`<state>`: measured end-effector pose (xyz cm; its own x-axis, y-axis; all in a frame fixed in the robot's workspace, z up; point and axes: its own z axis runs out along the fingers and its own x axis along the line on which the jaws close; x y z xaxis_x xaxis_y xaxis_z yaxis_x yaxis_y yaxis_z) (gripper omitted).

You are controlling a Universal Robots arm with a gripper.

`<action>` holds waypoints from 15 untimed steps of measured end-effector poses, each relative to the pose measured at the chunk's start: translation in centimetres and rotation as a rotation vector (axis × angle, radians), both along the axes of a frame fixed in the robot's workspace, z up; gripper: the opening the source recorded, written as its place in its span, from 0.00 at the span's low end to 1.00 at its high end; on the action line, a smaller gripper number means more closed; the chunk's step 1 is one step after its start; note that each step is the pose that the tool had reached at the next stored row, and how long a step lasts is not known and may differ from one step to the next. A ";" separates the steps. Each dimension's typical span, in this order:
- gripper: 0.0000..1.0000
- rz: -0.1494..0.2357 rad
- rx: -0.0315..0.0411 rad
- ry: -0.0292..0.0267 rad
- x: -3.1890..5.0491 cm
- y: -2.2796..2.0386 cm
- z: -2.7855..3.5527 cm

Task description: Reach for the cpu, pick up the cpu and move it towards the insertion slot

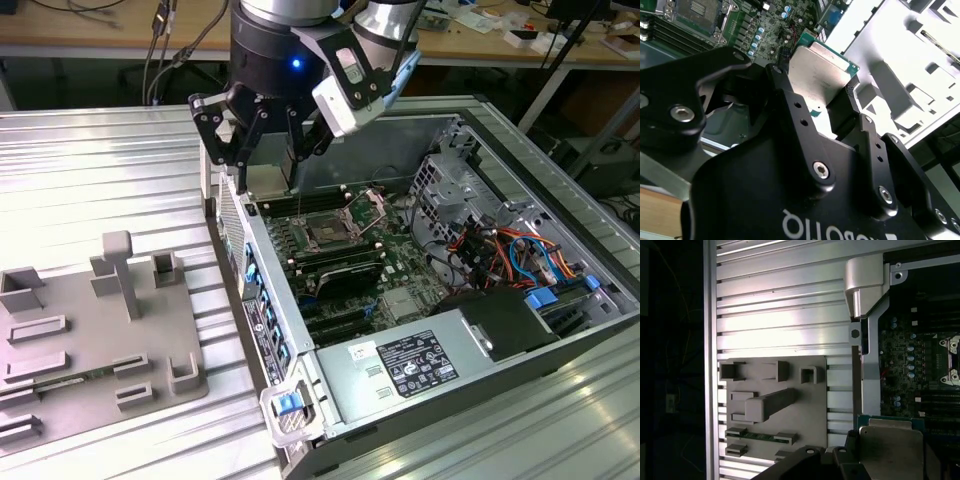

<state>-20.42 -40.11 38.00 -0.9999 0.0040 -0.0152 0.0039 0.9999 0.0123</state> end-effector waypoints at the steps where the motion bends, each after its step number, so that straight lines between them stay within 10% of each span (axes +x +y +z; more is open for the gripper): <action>1: 0.55 0.000 0.0000 0.0000 0.20 0.00 0.00; 15: 0.55 0.000 0.0000 0.0000 3.29 0.01 0.00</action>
<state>-17.13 -40.10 38.00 -0.9999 0.0040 -0.0152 0.0038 0.9999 0.0123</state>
